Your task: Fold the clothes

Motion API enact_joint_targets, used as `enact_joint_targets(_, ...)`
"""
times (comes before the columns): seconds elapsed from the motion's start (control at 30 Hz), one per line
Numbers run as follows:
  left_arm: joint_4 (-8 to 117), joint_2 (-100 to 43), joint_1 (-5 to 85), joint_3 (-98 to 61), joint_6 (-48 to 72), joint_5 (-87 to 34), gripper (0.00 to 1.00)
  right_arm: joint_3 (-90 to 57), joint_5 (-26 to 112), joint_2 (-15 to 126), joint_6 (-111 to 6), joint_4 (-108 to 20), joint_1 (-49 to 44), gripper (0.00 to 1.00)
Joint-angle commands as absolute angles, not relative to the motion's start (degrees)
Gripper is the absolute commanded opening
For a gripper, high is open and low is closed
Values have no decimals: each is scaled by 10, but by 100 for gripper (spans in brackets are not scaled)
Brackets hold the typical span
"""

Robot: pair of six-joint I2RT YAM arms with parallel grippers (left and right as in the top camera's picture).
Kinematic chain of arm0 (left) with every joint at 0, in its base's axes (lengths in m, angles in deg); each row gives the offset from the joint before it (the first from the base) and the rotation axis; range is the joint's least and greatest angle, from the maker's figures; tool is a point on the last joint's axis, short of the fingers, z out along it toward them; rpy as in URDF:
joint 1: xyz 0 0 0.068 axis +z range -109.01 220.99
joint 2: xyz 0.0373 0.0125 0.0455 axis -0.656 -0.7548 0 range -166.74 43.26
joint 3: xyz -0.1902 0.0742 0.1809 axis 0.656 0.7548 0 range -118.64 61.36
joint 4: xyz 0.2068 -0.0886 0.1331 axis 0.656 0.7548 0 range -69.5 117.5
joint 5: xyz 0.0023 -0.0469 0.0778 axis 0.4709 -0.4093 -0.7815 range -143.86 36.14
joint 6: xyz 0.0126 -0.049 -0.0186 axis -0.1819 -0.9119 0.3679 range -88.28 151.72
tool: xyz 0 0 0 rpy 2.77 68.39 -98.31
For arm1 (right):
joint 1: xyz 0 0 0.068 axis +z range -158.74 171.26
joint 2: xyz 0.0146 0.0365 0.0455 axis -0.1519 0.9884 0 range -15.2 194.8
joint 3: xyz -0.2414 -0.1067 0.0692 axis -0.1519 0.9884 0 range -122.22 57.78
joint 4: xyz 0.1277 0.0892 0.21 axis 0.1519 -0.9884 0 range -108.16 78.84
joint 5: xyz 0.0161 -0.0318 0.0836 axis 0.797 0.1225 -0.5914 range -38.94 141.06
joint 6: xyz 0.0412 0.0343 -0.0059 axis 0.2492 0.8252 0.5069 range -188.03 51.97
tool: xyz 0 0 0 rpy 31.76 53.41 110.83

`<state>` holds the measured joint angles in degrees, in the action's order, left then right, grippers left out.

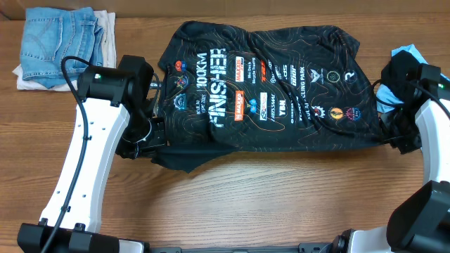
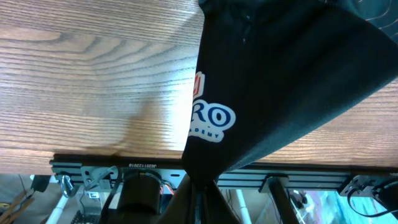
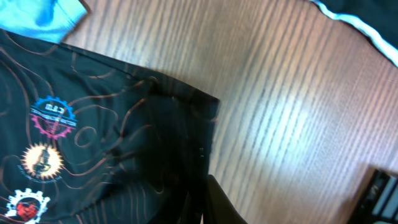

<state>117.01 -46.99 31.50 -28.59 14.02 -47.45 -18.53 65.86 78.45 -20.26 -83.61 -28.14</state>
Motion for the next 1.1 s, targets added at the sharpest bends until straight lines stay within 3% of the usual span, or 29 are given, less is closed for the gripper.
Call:
enact_joint_targets(0.0,1154,-467,317,-285,132,-490,4,-186,653,771,-203,-816,-282,9)
enact_joint_targets(0.3,1042,-474,316,-285,124,-491,4,-186,583,773,-220,-716,-275,9)
enact_joint_targets(1.07,756,-575,333,-285,127,-590,4,-184,560,872,-220,-524,-247,9)
